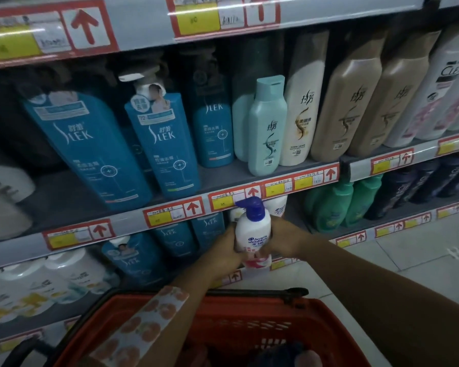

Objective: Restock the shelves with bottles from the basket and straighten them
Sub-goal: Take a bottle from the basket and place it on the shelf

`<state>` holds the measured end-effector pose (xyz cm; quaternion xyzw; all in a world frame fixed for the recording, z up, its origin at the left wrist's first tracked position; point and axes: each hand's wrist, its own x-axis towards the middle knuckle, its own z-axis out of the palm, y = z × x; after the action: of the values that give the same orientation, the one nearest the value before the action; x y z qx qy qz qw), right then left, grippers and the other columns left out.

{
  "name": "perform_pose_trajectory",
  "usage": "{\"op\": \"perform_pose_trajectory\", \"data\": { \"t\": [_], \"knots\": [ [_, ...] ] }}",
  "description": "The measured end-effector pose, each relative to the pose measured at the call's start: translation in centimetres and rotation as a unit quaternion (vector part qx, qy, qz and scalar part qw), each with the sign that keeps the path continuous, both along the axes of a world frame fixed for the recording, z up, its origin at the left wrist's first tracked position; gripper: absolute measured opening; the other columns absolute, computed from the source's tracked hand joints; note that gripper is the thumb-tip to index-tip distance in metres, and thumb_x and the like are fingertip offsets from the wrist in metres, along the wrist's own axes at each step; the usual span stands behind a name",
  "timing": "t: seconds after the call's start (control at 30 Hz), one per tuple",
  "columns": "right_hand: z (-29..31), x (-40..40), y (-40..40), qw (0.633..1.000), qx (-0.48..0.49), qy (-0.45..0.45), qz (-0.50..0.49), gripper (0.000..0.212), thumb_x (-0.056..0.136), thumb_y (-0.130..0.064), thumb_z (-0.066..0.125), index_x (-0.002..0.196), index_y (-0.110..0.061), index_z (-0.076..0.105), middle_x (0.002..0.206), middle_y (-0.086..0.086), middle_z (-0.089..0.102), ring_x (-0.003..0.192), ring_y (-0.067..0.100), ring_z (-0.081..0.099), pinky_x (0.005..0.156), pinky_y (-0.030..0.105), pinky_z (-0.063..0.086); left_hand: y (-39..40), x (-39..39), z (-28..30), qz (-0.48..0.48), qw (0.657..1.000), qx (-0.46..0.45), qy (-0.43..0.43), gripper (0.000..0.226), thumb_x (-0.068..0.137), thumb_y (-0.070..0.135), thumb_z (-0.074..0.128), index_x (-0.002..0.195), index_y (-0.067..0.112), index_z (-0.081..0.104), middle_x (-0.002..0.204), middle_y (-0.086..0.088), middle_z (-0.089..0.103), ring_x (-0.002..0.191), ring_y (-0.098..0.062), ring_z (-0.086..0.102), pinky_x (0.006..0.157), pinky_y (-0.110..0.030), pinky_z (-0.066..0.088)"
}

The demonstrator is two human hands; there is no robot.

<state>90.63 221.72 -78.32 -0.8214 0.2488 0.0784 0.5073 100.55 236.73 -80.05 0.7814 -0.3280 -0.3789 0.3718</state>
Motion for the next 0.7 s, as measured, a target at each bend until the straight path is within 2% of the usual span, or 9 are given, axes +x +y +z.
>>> {"op": "perform_pose_trajectory", "data": {
  "t": [0.07,0.17,0.27,0.37,0.57,0.7],
  "knots": [
    [-0.8,0.1,-0.2,1.0,-0.019,0.002,-0.009,0.068,0.068,0.005,0.082,0.125,-0.022,0.056,0.113,-0.003,0.064,0.105,0.016,0.061,0.09,0.032,0.051,-0.4,0.4,-0.8,0.003,0.999,0.015,-0.048,0.069,0.089,0.015,0.073,0.147,0.032,0.041,0.141,0.006,0.055,0.13,-0.016,0.051,0.105,-0.036,0.044],
    [-1.6,0.6,0.0,0.999,-0.02,-0.019,-0.042,0.064,0.07,0.008,0.08,0.123,-0.02,0.056,0.112,-0.002,0.06,0.108,0.017,0.057,0.097,0.036,0.05,-0.9,0.6,-2.2,0.021,0.996,0.021,-0.088,0.058,0.091,0.014,0.07,0.143,0.028,0.048,0.14,0.001,0.058,0.129,-0.019,0.053,0.111,-0.047,0.043],
    [-1.9,1.5,0.3,0.998,-0.014,-0.034,-0.059,0.068,0.071,0.007,0.08,0.13,-0.016,0.056,0.121,0.002,0.061,0.114,0.019,0.055,0.104,0.04,0.047,-1.3,1.1,-3.1,0.042,0.995,0.007,-0.089,0.053,0.092,0.011,0.068,0.141,0.025,0.051,0.139,-0.001,0.059,0.128,-0.019,0.054,0.111,-0.046,0.043],
    [-2.6,2.2,0.0,0.996,0.015,-0.045,-0.072,0.071,0.068,0.01,0.078,0.13,-0.017,0.057,0.119,0.001,0.063,0.113,0.017,0.057,0.099,0.038,0.048,-1.3,1.5,-3.6,0.056,0.993,0.009,-0.106,0.052,0.095,0.012,0.065,0.143,0.025,0.049,0.14,0.0,0.058,0.128,-0.02,0.054,0.11,-0.044,0.043],
    [-3.5,2.9,-0.7,0.994,0.043,-0.039,-0.09,0.075,0.073,0.011,0.075,0.136,-0.02,0.05,0.128,0.005,0.061,0.125,0.025,0.054,0.109,0.053,0.044,-1.6,2.2,-4.2,0.085,0.992,0.007,-0.09,0.043,0.099,0.021,0.06,0.141,0.026,0.051,0.139,0.003,0.059,0.127,-0.019,0.055,0.107,-0.045,0.045],
    [-3.8,3.3,-0.5,0.994,0.036,-0.03,-0.095,0.077,0.077,0.007,0.073,0.141,-0.023,0.044,0.133,0.003,0.059,0.127,0.024,0.052,0.11,0.052,0.044,-1.6,2.5,-4.5,0.087,0.992,0.003,-0.095,0.047,0.1,0.022,0.059,0.145,0.029,0.049,0.14,0.004,0.059,0.129,-0.018,0.055,0.108,-0.047,0.045]
  ]
}}
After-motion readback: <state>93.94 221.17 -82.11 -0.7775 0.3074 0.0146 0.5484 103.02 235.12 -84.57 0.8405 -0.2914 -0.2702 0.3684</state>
